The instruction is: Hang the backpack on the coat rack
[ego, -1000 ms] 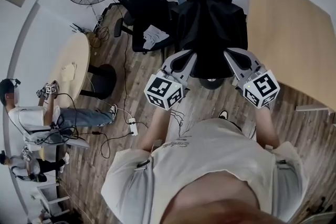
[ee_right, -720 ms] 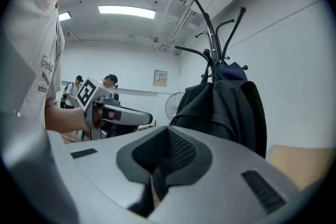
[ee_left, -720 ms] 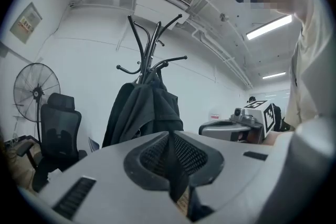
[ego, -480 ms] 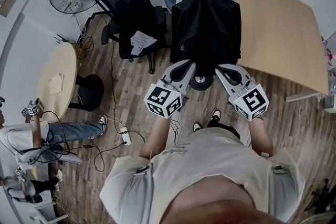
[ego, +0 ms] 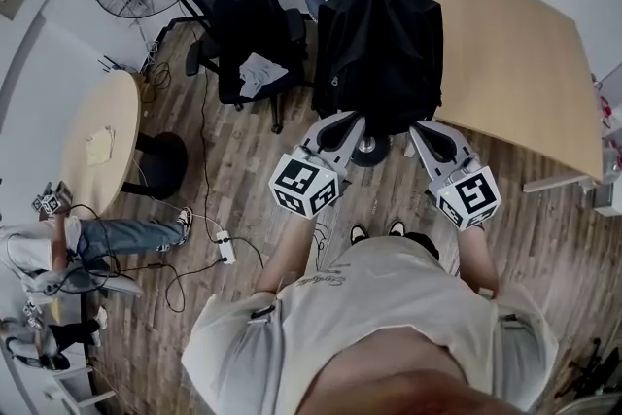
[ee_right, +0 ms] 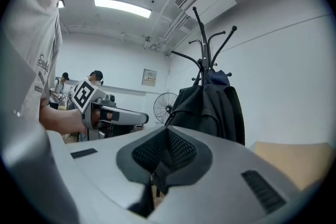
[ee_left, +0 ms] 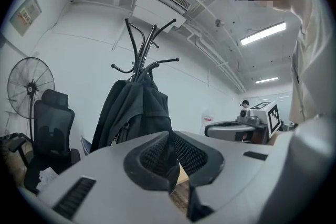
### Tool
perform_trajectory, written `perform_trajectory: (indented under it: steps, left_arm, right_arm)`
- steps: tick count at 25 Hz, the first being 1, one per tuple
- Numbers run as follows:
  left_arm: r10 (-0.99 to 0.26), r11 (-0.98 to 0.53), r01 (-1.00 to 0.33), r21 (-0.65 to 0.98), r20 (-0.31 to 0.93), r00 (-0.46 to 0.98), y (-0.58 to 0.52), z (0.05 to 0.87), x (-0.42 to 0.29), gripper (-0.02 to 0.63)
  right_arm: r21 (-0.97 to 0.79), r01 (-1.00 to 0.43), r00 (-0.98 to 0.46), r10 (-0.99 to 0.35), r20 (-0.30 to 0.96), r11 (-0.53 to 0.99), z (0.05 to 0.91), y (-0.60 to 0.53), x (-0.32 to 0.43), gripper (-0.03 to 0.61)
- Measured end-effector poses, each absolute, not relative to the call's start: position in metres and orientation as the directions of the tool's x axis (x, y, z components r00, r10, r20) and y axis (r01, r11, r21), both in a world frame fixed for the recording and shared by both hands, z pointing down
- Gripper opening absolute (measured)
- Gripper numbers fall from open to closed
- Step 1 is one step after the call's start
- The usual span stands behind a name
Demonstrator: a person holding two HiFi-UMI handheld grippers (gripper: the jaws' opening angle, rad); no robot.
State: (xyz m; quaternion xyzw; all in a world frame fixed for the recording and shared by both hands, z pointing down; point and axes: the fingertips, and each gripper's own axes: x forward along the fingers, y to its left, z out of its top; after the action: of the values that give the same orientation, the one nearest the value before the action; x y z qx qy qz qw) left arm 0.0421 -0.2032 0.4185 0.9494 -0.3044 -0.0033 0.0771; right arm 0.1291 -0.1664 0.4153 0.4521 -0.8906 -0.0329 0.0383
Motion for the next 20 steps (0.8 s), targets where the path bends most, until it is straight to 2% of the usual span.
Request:
perform_trajectory:
  steps: [7, 20]
  left_arm:
    - [-0.595, -0.798, -0.598, 0.076, 0.056, 0.801, -0.189, 0.404, 0.061, 0.037]
    - [-0.629, -0.768, -0.633, 0.103, 0.067, 0.774, -0.19, 0.411, 0.069, 0.037]
  right_arm:
    - [0.047, -0.779, -0.627, -0.779, -0.021, 0.625, 0.397, -0.162, 0.143, -0.005]
    - [0.072, -0.729, -0.683, -0.73, -0.022, 0.68, 0.404, -0.169, 0.147, -0.005]
